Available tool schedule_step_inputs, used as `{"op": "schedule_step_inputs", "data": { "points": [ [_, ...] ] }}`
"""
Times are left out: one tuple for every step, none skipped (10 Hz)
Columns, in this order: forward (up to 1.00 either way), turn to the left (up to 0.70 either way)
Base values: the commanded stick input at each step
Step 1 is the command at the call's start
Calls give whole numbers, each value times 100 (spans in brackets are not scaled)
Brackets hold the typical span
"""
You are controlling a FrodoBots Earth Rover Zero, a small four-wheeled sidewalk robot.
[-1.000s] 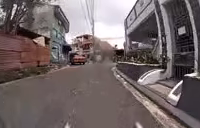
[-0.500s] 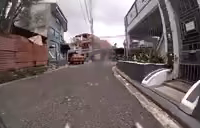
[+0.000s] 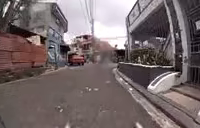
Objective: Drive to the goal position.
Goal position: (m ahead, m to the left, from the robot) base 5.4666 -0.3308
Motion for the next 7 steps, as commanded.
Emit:
{"op": "schedule_step_inputs", "data": {
  "points": [
    [70, 0],
    [70, 0],
    [70, 0],
    [70, 1],
    [70, 0],
    [70, 0],
    [70, 0]
  ]
}}
